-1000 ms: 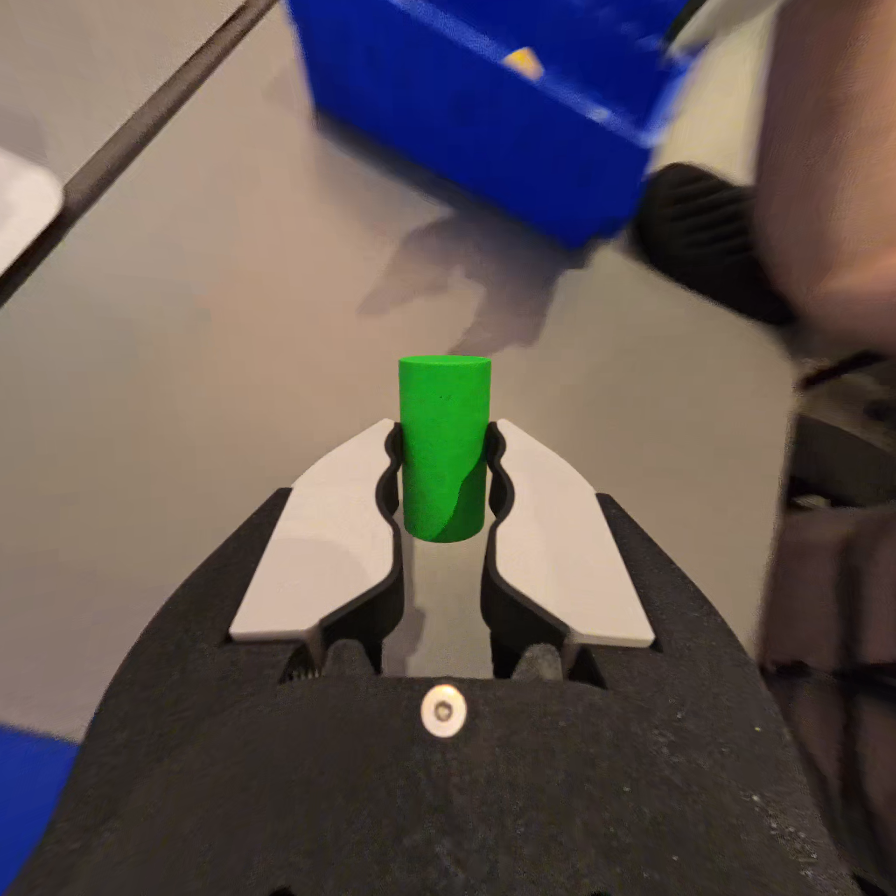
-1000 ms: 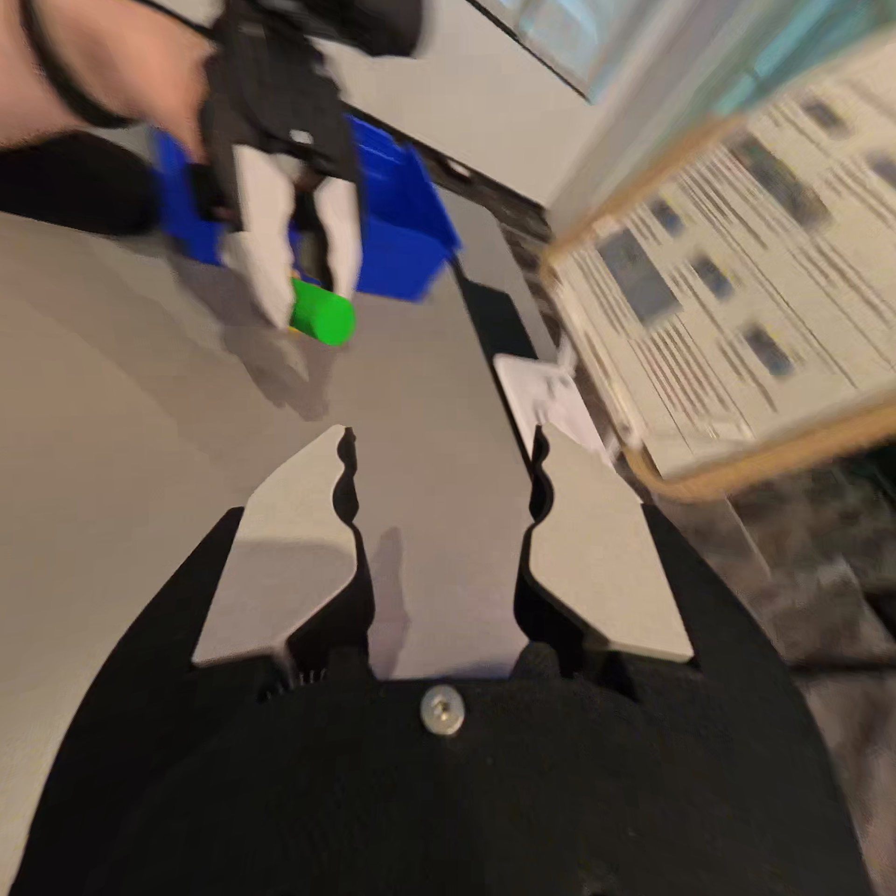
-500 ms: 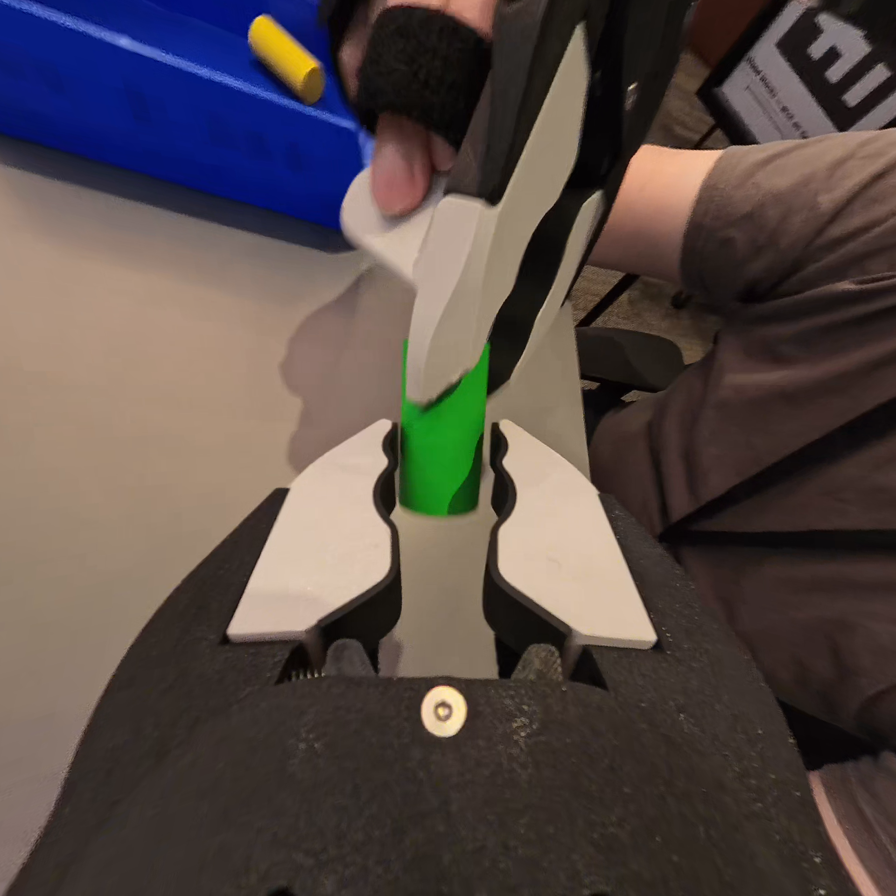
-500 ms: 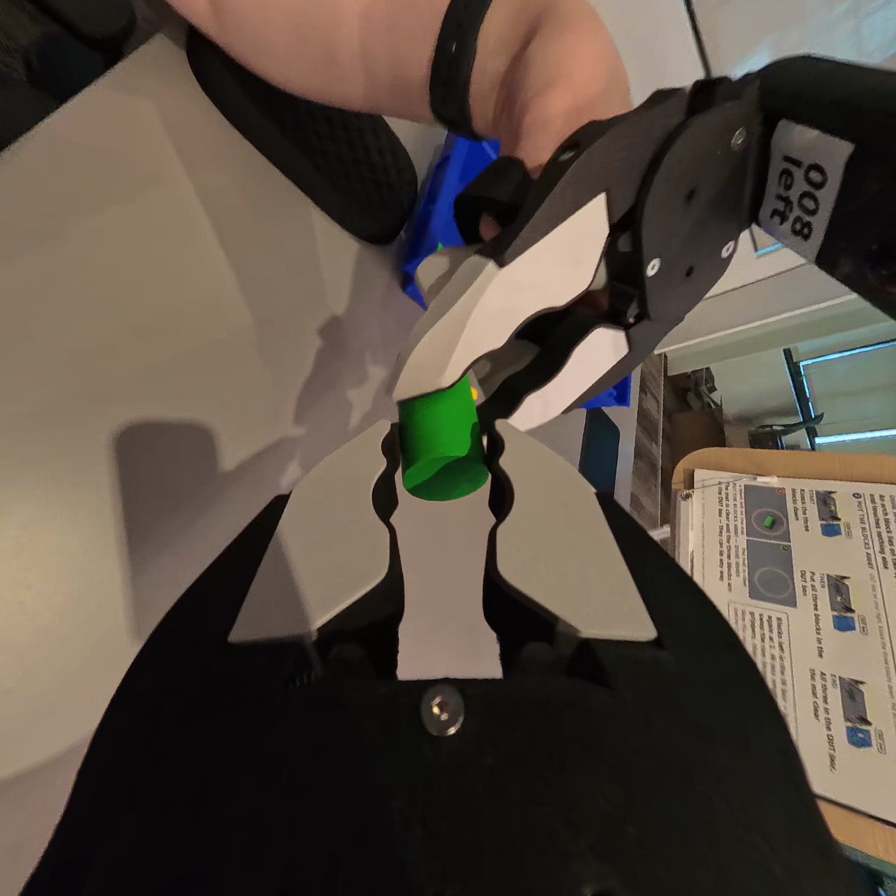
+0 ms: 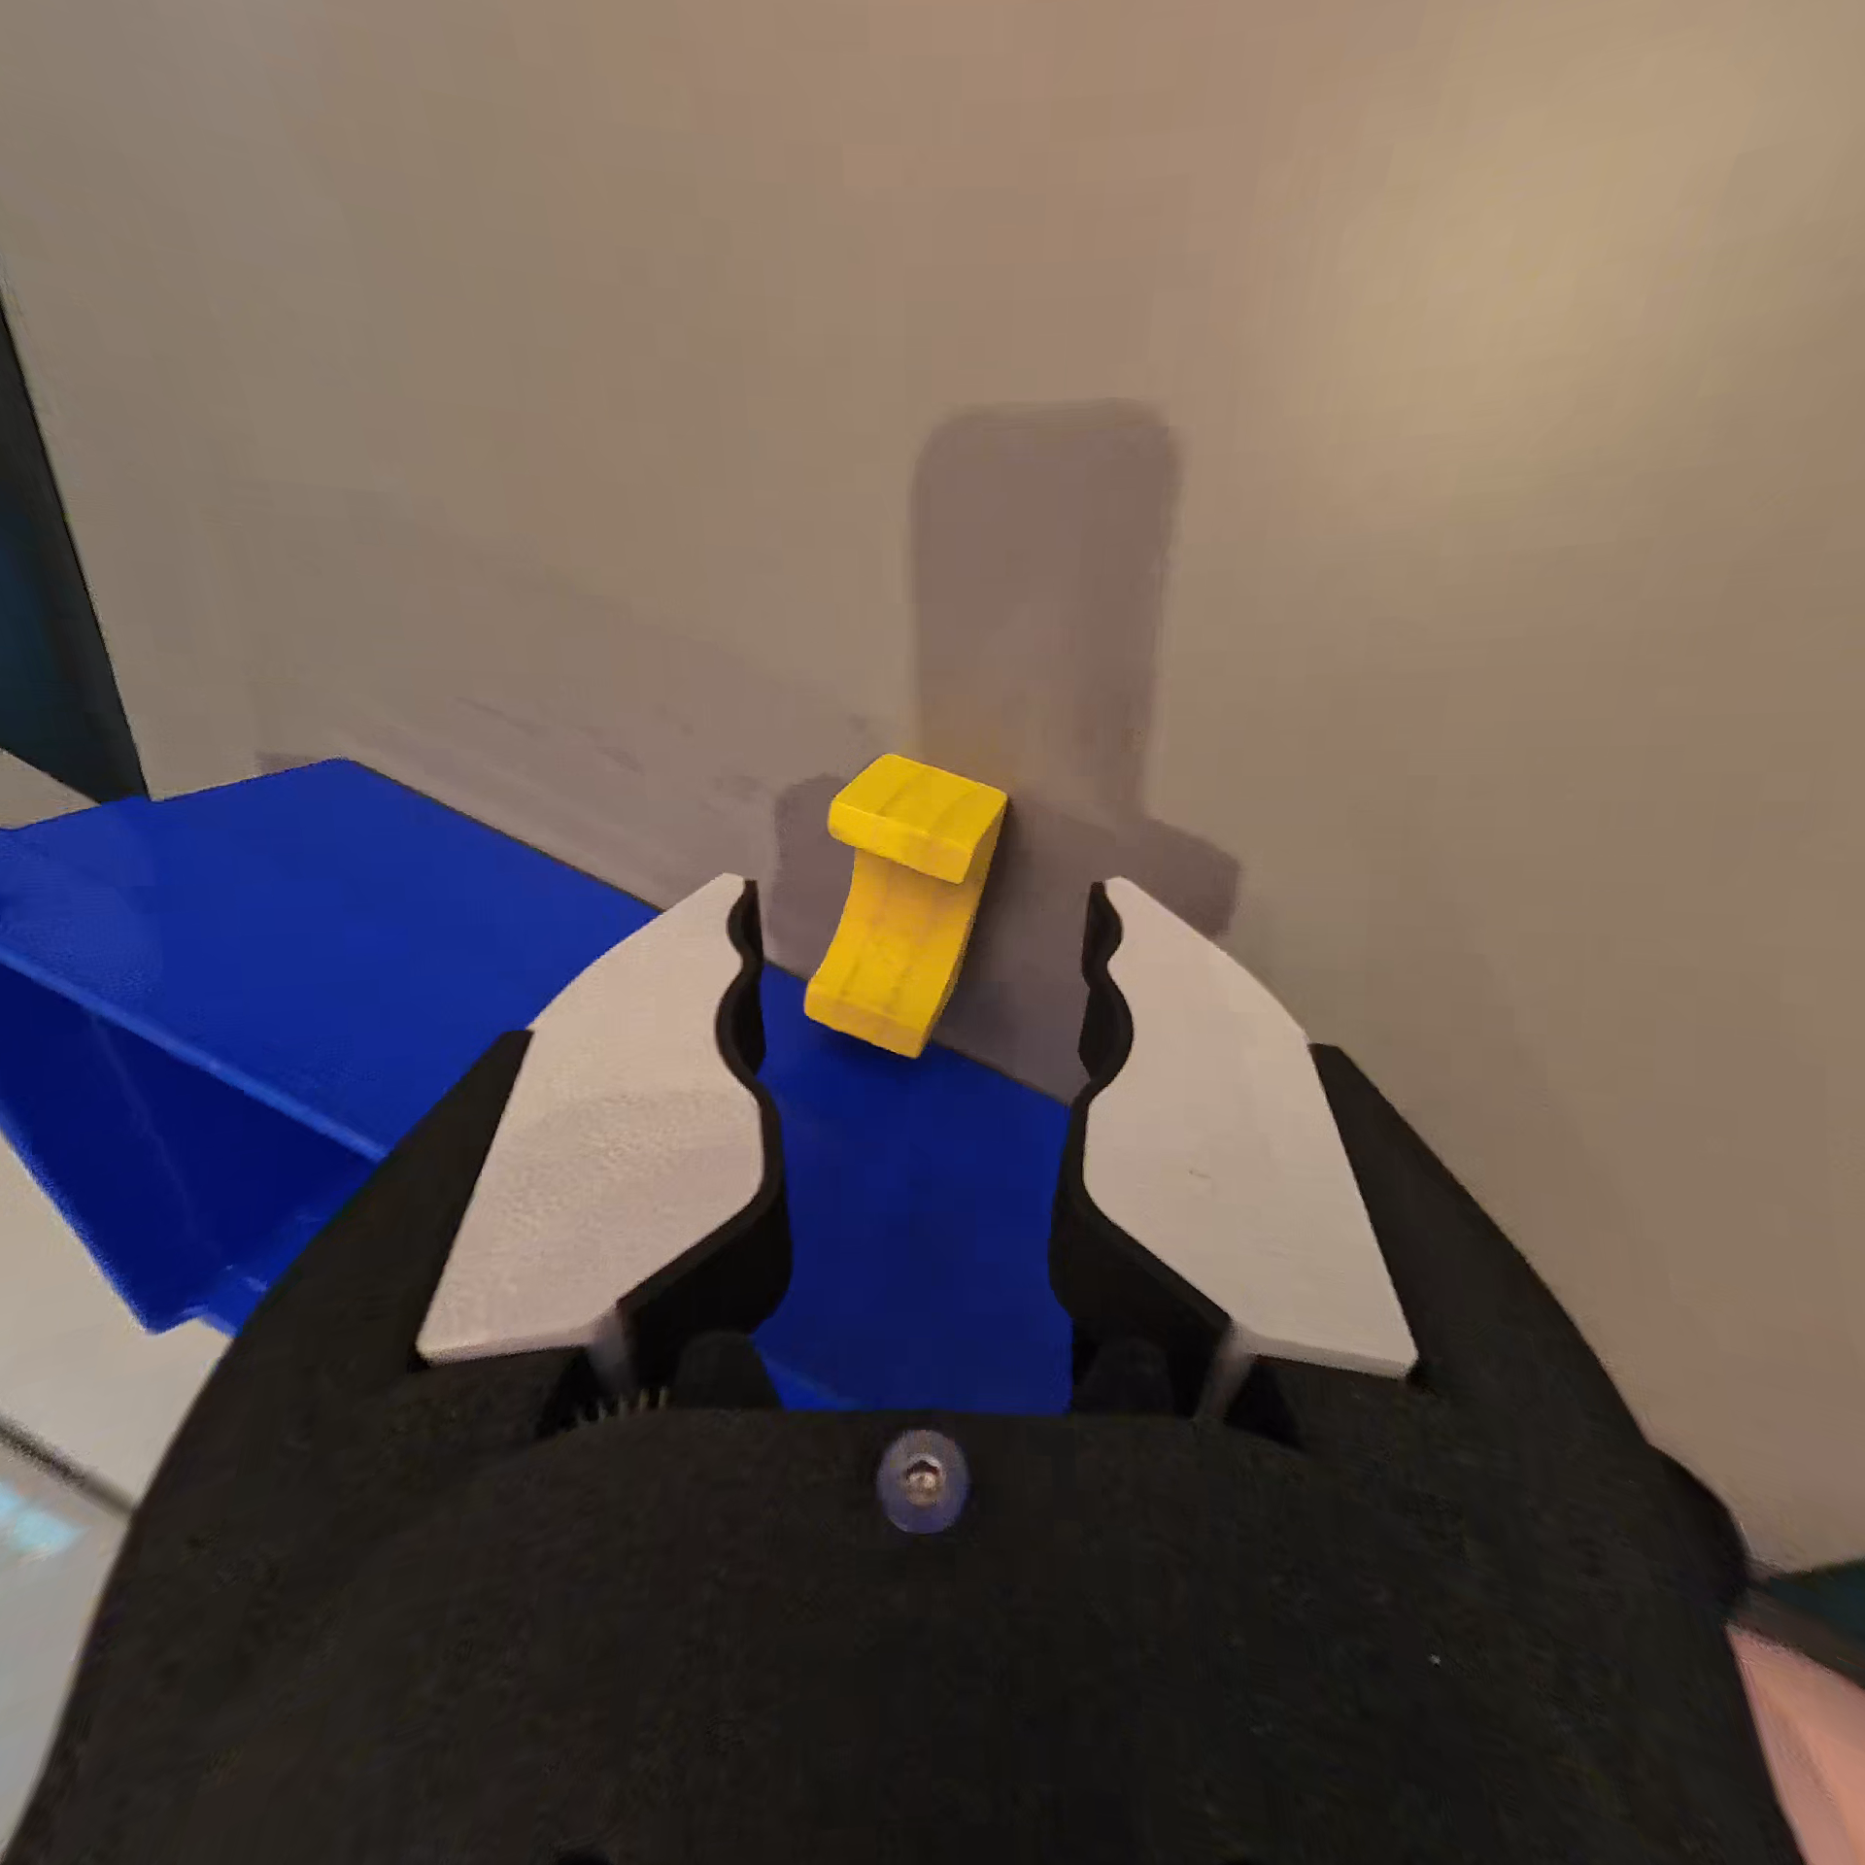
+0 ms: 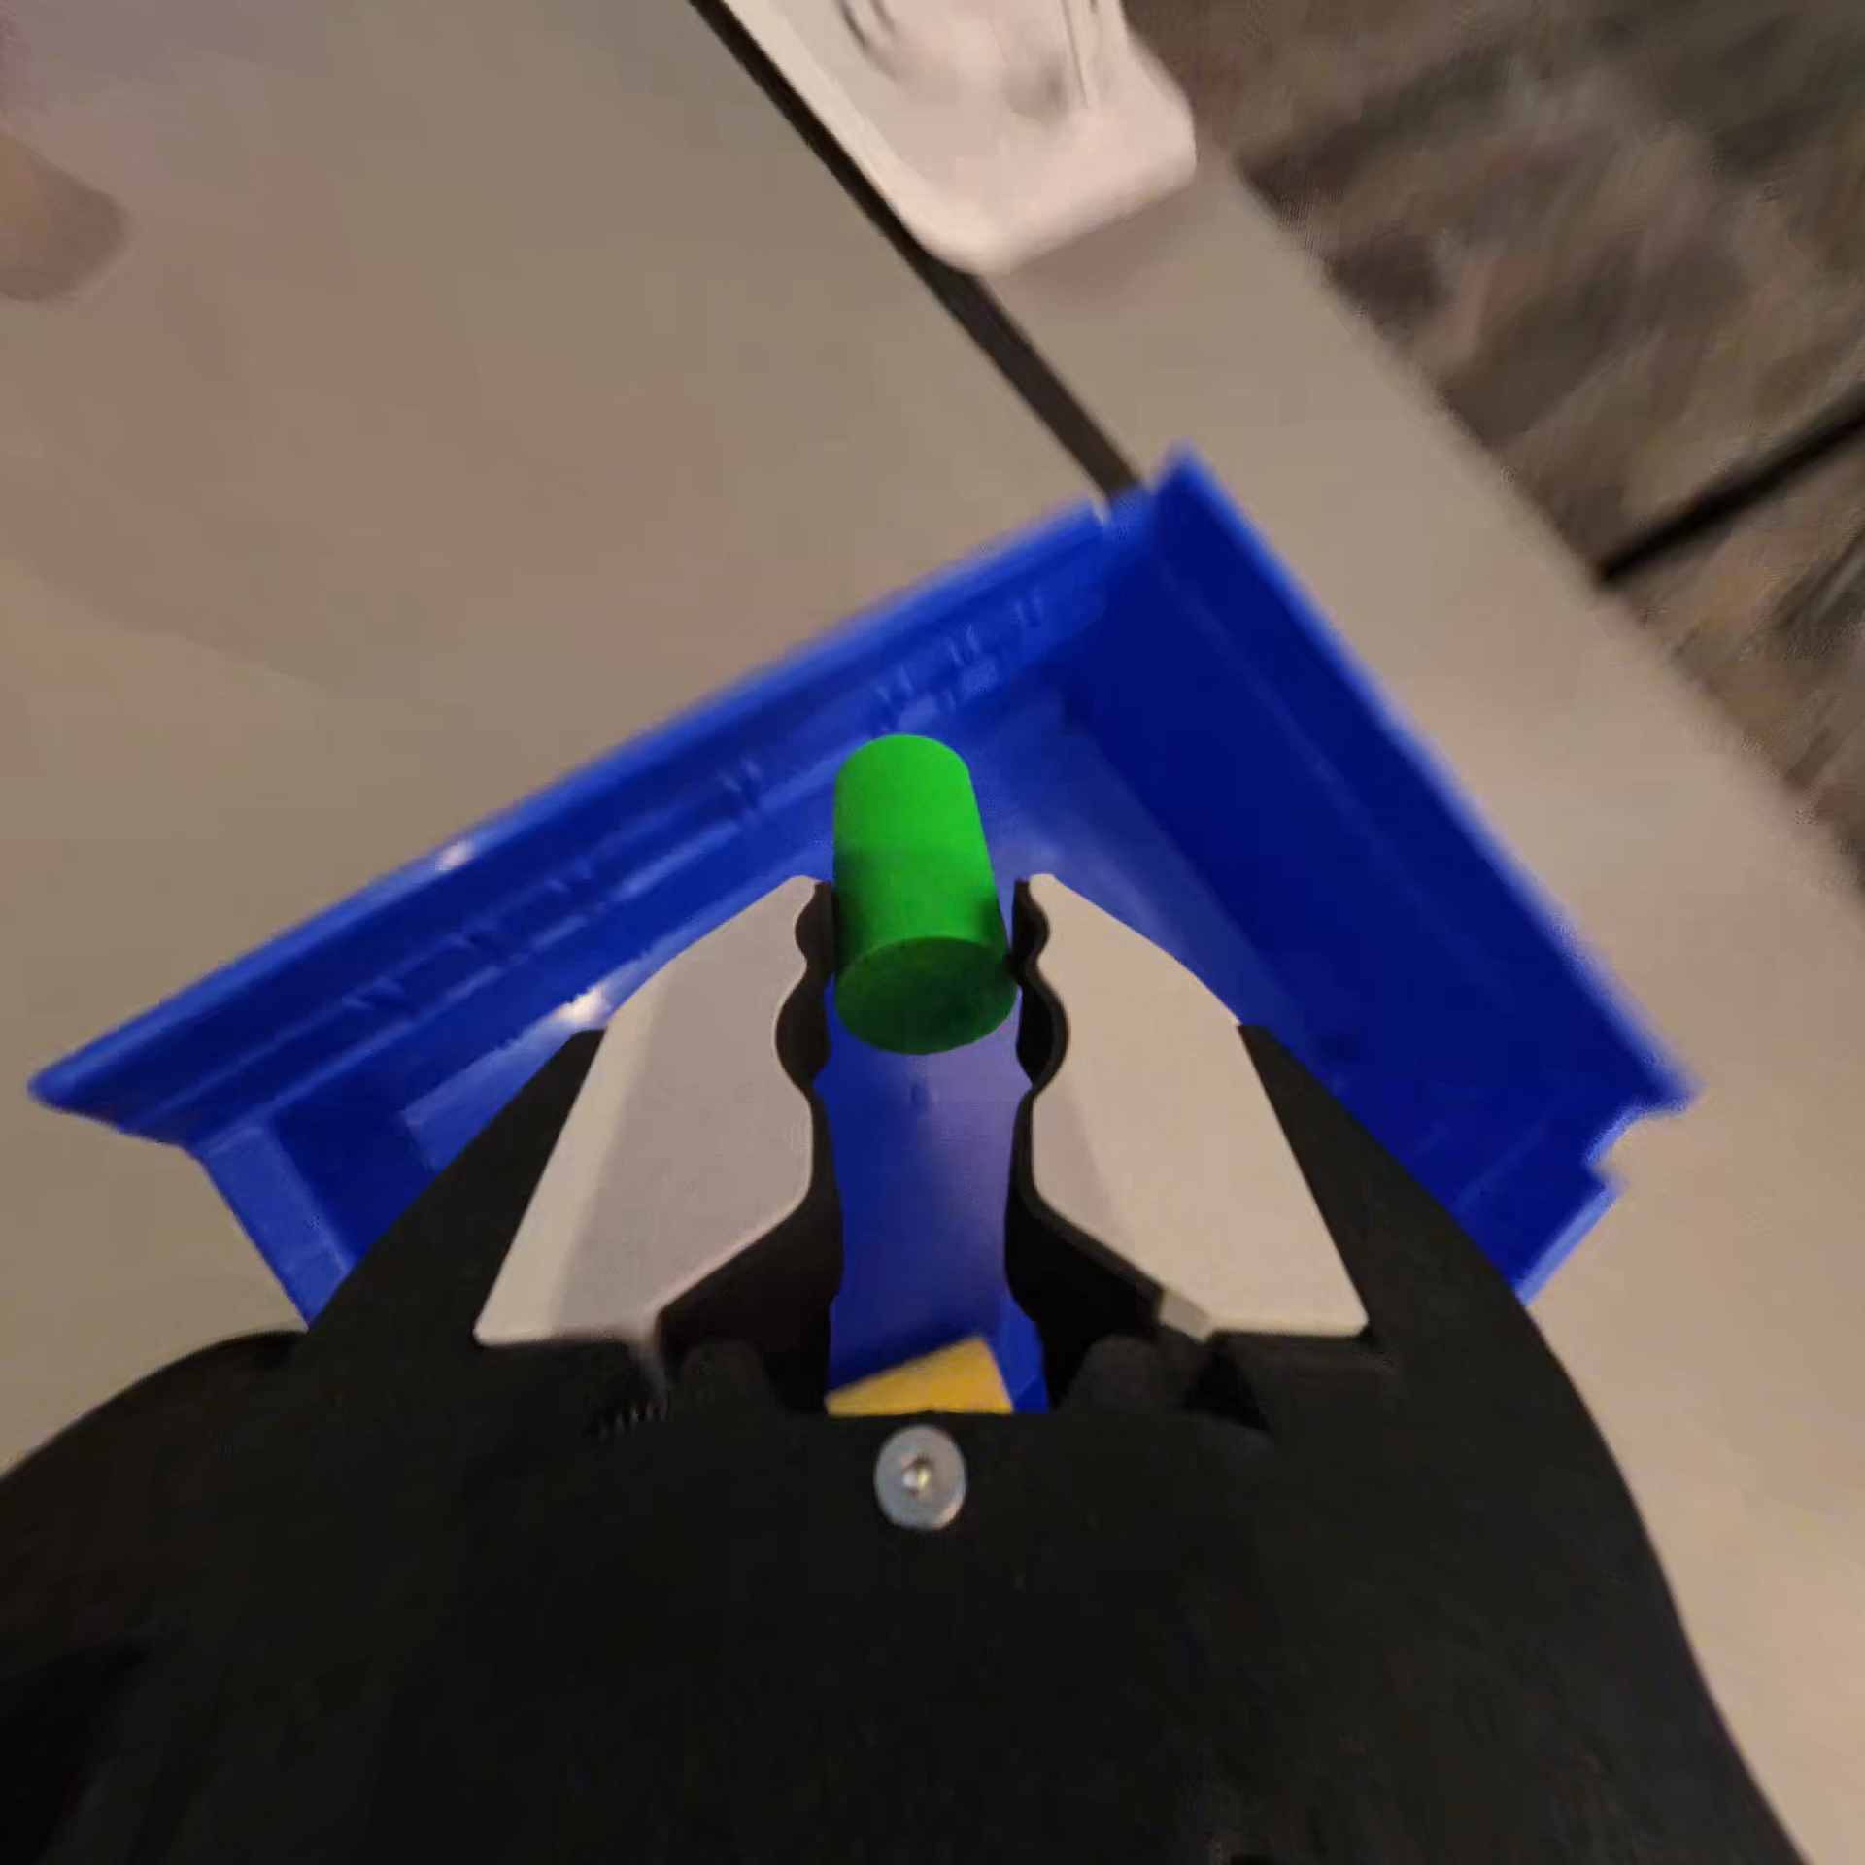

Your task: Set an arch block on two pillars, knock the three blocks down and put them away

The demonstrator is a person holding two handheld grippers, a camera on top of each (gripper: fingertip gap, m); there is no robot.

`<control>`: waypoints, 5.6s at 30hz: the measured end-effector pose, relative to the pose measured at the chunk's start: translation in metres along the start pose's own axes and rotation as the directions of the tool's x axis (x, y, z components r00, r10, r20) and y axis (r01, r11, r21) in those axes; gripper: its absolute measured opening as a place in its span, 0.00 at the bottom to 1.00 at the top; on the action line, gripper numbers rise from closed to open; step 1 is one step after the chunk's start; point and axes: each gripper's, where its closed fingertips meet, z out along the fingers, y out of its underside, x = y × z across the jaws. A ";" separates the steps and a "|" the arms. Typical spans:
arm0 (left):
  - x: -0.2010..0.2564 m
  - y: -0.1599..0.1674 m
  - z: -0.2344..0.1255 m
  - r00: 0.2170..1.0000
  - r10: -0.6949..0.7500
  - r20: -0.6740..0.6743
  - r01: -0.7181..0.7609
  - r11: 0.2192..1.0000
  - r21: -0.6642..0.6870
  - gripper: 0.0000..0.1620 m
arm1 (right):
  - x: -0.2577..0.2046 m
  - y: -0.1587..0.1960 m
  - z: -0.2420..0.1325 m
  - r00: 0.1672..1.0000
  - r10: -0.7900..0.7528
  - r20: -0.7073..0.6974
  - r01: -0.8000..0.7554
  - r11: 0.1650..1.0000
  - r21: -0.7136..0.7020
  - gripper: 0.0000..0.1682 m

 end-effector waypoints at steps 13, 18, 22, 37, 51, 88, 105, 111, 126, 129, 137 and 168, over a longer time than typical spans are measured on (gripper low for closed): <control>-0.019 0.014 0.038 0.974 0.148 0.173 -0.100 0.960 -0.263 0.26 | 0.033 0.035 0.033 0.935 0.353 -0.029 -0.354 0.932 -0.084 0.33; -0.018 0.012 0.036 0.964 0.188 0.186 -0.136 0.955 -0.264 0.25 | 0.032 0.006 0.008 0.945 0.325 -0.039 -0.324 0.945 0.035 0.33; -0.024 -0.001 0.016 0.986 0.063 0.151 -0.052 0.995 -0.080 0.24 | 0.019 -0.021 -0.003 0.965 0.258 -0.047 -0.253 0.964 0.087 0.32; 0.008 -0.104 -0.172 0.917 0.024 -0.398 0.351 0.425 0.834 0.23 | -0.247 -0.181 0.042 0.874 -0.308 0.377 0.118 0.885 0.451 0.39; -0.072 0.047 -0.137 0.908 -0.401 -0.125 0.393 0.707 0.588 0.34 | -0.027 -0.070 -0.009 0.981 0.158 -0.111 -0.155 0.987 0.035 0.21; -0.079 0.025 -0.133 0.881 -0.309 -0.357 0.472 0.590 0.655 0.20 | -0.090 -0.145 0.005 1.000 -0.026 -0.006 0.026 0.958 0.285 0.26; 0.035 -0.106 -0.167 0.926 0.197 -0.324 0.207 0.453 0.867 0.21 | -0.277 -0.168 0.049 0.738 -0.223 0.637 -0.033 0.930 0.365 0.19; -0.020 -0.036 -0.157 0.962 0.033 -0.270 0.201 0.581 0.789 0.32 | -0.208 -0.132 0.120 0.924 -0.140 0.356 0.061 0.973 0.224 0.19; -0.055 0.107 -0.087 0.949 -0.207 -0.236 0.298 0.830 0.471 0.33 | -0.226 -0.160 0.221 0.862 -0.250 0.442 0.211 0.968 0.135 0.19; -0.052 0.112 -0.074 0.945 -0.215 -0.248 0.302 0.866 0.399 0.36 | -0.228 -0.160 0.231 0.863 -0.251 0.438 0.225 0.968 0.109 0.19; -0.038 0.123 -0.019 0.899 -0.312 -0.308 0.347 0.936 0.064 0.52 | -0.226 -0.160 0.233 0.873 -0.220 0.435 0.197 0.976 0.098 0.21; -0.033 0.141 0.048 0.803 -0.540 -0.255 0.457 0.830 -0.320 0.19 | -0.187 -0.174 0.120 0.910 -0.215 0.354 0.096 0.941 0.324 0.28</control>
